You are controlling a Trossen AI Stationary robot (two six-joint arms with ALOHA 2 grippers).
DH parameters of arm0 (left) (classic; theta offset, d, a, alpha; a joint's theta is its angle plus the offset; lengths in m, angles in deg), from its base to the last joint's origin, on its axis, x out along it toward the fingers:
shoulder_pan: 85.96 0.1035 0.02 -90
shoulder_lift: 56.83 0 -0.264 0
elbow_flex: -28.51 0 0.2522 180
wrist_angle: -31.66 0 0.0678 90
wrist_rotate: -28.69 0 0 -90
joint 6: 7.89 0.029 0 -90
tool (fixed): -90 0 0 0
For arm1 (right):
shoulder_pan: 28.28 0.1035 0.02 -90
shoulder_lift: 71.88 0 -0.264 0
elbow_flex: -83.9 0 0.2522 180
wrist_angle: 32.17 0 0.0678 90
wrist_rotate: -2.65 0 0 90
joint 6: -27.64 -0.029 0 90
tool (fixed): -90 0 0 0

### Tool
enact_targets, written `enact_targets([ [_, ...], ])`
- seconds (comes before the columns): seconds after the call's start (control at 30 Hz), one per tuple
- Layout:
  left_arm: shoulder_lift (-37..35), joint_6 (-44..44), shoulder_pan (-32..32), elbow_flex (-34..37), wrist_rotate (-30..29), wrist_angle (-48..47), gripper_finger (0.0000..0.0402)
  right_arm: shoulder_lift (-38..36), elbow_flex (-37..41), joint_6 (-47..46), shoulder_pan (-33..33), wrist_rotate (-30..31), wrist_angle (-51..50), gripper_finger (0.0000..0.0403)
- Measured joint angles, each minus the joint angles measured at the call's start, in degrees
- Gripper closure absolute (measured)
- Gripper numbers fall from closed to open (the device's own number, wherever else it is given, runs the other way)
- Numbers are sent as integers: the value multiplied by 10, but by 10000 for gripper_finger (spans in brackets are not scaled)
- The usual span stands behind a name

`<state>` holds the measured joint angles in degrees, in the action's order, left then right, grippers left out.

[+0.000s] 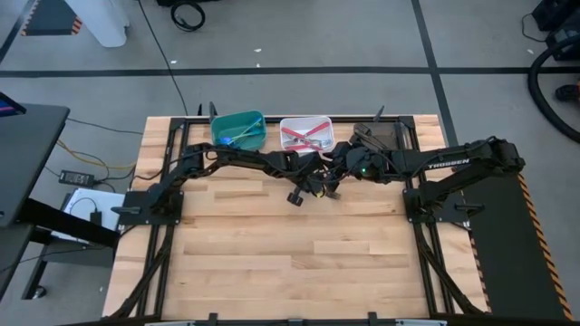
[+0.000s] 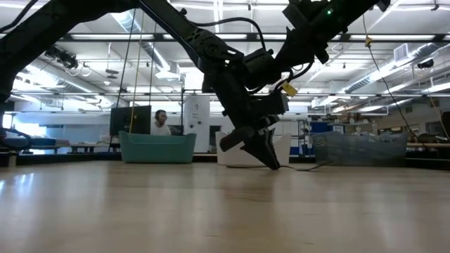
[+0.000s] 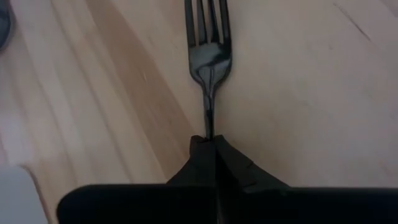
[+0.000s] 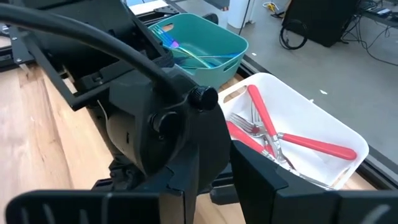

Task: Sort silverware by color (type)
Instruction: Put the black fork into the black bin

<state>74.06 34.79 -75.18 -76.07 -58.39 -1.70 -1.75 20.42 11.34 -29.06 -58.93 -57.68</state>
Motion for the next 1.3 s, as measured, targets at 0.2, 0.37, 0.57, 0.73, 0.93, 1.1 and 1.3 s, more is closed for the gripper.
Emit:
enact_targets([
  [0.2,-27,-2,-1,3,-14,-13,401,0,0,0,1,-6,2,300],
  [0.37,-46,-15,0,4,-15,-28,401,0,-1,-1,1,-11,3,300],
  [0.57,-47,-15,1,3,-9,-32,401,0,-1,-1,10,-5,1,300],
  [0.73,-48,-15,3,2,-8,-31,401,-3,-1,-1,25,16,-1,300],
  [0.93,-45,-19,-4,0,-6,9,396,-28,0,-18,49,16,-3,300],
  [1.1,-45,-25,-16,0,-6,41,369,-43,0,-20,73,32,-12,300],
  [1.3,-38,-65,-35,0,-8,75,331,-47,0,-21,90,64,-23,300],
])
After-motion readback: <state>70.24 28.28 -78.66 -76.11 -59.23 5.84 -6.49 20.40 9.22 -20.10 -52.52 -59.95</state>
